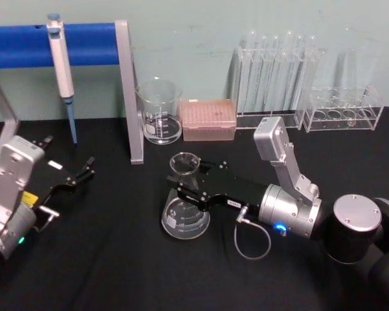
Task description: Grasp the erlenmeyer flask with one hand, shake it three times, then place it back.
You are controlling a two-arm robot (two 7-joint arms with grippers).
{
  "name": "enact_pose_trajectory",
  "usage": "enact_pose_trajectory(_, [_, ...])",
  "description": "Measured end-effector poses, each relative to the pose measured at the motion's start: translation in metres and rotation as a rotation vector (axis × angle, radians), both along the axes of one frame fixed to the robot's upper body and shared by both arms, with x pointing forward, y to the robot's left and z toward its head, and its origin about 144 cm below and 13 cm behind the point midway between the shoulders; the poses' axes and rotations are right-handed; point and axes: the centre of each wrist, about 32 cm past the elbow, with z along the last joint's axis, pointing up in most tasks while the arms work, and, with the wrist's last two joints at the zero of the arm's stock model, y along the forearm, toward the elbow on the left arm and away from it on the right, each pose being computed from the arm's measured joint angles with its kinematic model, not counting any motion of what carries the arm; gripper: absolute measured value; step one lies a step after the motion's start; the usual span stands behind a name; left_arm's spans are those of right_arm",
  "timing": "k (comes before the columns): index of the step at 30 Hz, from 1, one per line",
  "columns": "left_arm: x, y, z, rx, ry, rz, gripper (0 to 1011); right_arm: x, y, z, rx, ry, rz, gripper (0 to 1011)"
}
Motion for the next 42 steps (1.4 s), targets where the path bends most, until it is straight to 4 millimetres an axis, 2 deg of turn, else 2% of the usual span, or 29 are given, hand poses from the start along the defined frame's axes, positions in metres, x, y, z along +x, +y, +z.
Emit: enact_pose_trajectory(42, [0.0000, 0.0000, 0.0000, 0.000, 0.000, 0.000, 1001, -0.0016, -0.0011, -0.0051, -0.014, 0.039, -0.008, 456])
